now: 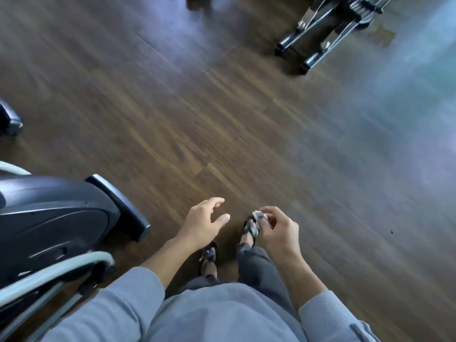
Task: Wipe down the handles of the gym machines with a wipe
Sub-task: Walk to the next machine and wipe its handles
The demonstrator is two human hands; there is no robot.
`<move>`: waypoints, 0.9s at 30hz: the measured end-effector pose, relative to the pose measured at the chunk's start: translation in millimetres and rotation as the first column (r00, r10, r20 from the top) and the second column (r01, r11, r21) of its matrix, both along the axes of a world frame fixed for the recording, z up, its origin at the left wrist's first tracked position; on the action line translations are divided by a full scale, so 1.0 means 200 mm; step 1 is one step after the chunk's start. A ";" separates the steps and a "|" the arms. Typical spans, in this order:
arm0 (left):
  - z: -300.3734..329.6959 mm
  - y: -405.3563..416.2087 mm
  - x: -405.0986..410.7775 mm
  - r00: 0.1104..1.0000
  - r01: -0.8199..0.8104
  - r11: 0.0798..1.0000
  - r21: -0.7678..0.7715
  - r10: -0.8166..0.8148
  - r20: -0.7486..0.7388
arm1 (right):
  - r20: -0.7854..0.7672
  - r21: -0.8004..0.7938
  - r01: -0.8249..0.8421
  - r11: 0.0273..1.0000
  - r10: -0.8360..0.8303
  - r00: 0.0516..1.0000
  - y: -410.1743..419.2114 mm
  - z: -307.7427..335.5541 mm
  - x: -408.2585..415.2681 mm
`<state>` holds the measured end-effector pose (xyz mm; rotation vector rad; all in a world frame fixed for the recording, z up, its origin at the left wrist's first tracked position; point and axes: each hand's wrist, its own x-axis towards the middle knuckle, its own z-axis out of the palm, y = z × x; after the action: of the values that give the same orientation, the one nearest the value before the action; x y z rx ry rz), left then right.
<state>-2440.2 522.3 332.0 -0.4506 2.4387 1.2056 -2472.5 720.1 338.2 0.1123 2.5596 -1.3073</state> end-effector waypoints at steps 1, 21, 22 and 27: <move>0.00 0.00 -0.07 1.000 -0.016 1.000 -0.007 0.016 0.008 | 0.006 0.002 -0.019 1.000 0.019 1.000 -0.01 -0.01 -0.09; 0.02 -0.24 -1.29 0.849 -0.528 0.848 0.032 0.528 0.020 | 0.000 0.035 -0.526 0.850 0.526 0.850 -0.48 -0.04 -1.81; 0.01 -0.30 -1.34 0.839 -0.544 0.838 0.039 0.544 0.008 | 0.008 0.032 -0.531 0.846 0.531 0.847 -0.54 -0.05 -1.86; -0.04 -0.62 -1.61 0.807 -0.589 0.804 0.081 0.591 0.004 | 0.008 0.059 -0.553 0.831 0.553 0.833 -0.88 -0.02 -2.15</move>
<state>-2761.5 397.4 323.8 -1.2526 2.3215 1.5347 -2901.5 544.6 334.3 -0.5883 2.3647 -0.9986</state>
